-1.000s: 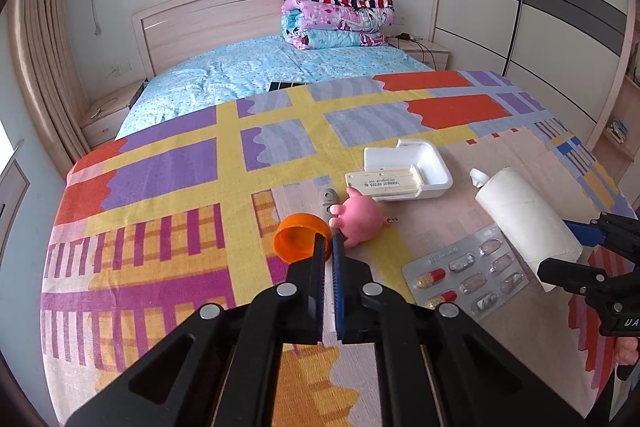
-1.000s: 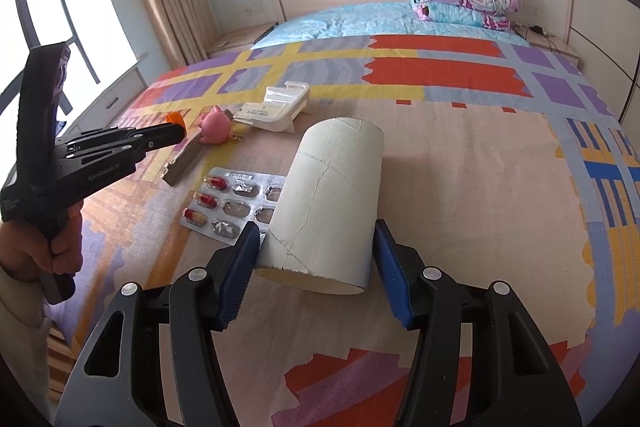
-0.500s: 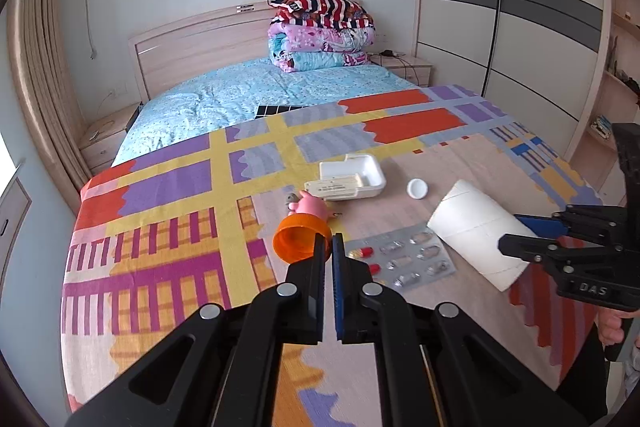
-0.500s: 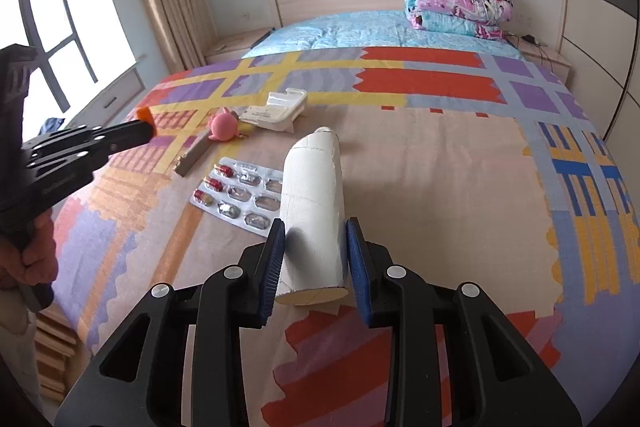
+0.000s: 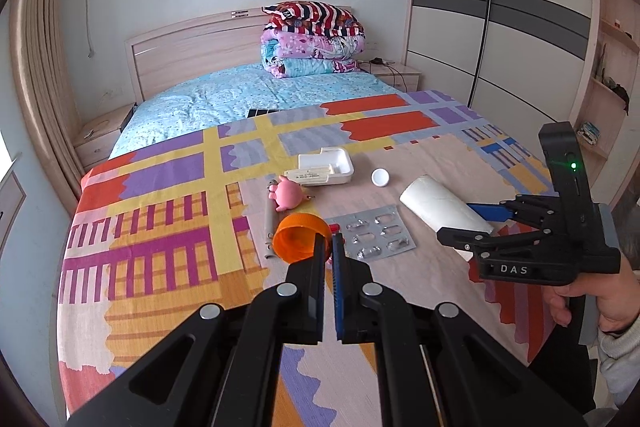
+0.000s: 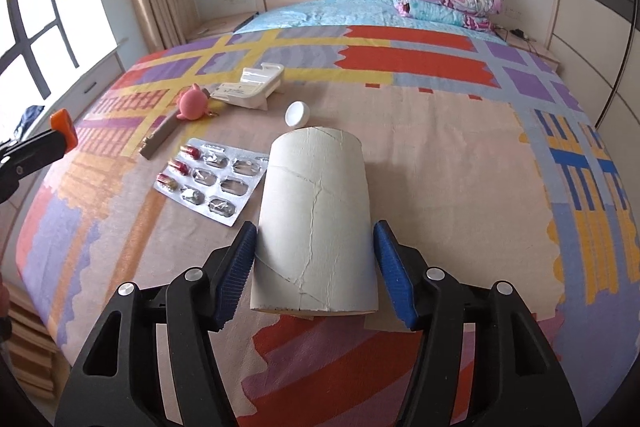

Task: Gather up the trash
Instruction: 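Lift the orange cap and paper tube and carry both down over the trash bin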

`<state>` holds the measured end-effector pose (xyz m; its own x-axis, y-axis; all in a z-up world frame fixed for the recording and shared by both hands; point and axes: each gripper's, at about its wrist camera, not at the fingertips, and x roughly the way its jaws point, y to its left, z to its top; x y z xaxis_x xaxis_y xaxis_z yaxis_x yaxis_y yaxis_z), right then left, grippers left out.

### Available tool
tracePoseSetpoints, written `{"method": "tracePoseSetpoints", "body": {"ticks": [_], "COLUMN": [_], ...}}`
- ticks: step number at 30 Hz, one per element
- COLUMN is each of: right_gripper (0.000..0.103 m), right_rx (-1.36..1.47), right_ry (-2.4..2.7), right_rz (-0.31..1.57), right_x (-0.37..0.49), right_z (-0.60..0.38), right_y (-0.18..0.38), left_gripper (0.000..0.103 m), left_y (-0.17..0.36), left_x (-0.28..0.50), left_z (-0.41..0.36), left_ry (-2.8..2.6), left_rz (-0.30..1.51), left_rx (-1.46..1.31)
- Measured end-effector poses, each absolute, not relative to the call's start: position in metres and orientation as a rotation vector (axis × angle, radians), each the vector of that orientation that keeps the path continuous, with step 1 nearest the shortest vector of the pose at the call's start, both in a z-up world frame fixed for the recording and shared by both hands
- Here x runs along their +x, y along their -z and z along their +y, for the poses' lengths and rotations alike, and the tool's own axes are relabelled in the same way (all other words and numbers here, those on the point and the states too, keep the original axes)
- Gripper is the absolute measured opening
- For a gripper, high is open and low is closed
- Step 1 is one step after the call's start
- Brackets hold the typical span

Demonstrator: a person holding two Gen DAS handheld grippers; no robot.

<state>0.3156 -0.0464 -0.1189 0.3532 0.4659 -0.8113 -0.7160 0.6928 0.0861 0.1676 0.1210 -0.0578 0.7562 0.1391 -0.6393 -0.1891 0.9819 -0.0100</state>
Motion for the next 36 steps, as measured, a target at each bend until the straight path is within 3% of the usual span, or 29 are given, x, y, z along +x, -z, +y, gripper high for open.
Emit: {"method": "tracePoseSetpoints", "body": {"ticks": [21,36], "right_gripper": [0.055,0.055], "right_rx": [-0.318,-0.339], "right_ry": [-0.921,-1.010], "right_rz": [0.801,0.896], "right_x": [0.232,0.158], "right_z": [-0.114,-0.165], "right_y": [0.066,0.093], "left_gripper": [0.003,0.003], "left_y": [0.055,0.103], "left_x": [0.114,0.068], "left_z": [0.056,-0.008], "left_ry": [-0.106,0.016], "left_rz": [0.671,0.771], "left_rx": [-0.067,-0.099]}}
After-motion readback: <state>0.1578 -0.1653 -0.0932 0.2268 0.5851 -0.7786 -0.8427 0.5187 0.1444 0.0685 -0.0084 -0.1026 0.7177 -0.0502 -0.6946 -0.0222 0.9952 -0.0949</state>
